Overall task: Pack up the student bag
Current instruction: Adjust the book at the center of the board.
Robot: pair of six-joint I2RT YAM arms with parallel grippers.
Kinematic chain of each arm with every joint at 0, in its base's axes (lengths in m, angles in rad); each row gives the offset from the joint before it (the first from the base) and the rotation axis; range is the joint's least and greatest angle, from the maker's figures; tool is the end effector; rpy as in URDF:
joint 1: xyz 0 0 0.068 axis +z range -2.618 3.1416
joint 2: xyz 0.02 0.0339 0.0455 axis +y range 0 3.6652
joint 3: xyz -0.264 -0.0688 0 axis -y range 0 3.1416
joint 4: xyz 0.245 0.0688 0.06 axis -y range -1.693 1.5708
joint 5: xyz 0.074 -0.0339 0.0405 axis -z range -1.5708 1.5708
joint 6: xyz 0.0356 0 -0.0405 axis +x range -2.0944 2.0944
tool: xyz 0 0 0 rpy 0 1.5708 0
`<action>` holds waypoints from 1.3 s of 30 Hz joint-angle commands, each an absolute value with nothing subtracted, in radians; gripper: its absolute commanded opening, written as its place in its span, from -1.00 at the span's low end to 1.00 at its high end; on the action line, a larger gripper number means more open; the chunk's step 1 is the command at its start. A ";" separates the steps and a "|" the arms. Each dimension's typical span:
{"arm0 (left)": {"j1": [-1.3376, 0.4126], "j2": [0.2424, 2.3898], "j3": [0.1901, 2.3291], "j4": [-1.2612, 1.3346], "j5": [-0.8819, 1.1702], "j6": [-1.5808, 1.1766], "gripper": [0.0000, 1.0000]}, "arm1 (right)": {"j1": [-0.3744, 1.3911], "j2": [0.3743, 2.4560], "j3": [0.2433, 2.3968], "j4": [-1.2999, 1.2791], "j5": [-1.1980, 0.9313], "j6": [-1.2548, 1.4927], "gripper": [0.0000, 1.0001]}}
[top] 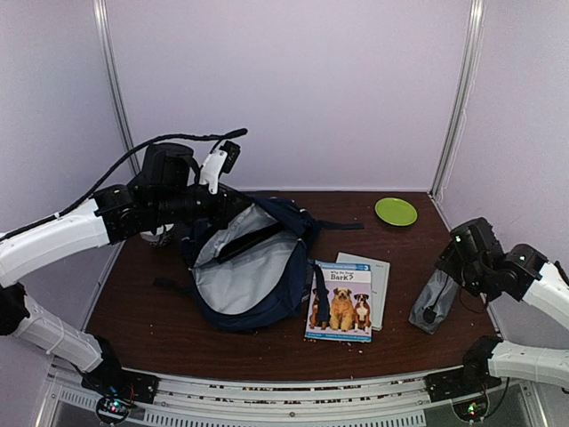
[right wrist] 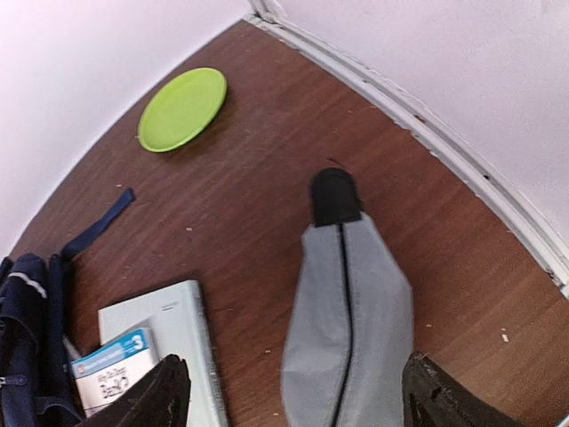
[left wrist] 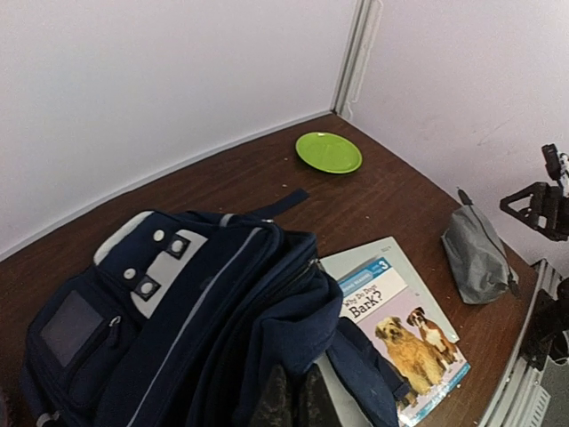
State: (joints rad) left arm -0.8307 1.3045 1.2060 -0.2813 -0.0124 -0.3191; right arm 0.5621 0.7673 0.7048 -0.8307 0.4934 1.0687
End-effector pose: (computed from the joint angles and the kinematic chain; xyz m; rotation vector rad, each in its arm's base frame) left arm 0.2040 -0.2227 0.3632 0.5043 1.9618 -0.7357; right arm 0.1311 0.0626 0.2593 0.7827 2.2001 0.1951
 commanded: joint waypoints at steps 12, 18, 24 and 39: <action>-0.842 1.304 1.195 -0.084 0.134 -0.348 -1.00 | 0.361 0.919 0.584 -0.812 0.329 1.101 0.64; -0.836 1.276 1.237 -0.147 -0.072 -0.299 -1.00 | 0.388 0.804 0.663 -0.855 0.383 1.034 0.61; -0.774 1.279 1.376 -0.203 -0.143 -0.286 -1.00 | 0.482 0.787 0.771 -0.812 0.281 0.918 0.57; -0.773 1.277 1.337 -0.221 -0.151 -0.284 -1.00 | 0.883 1.260 0.767 -0.372 0.055 0.970 0.47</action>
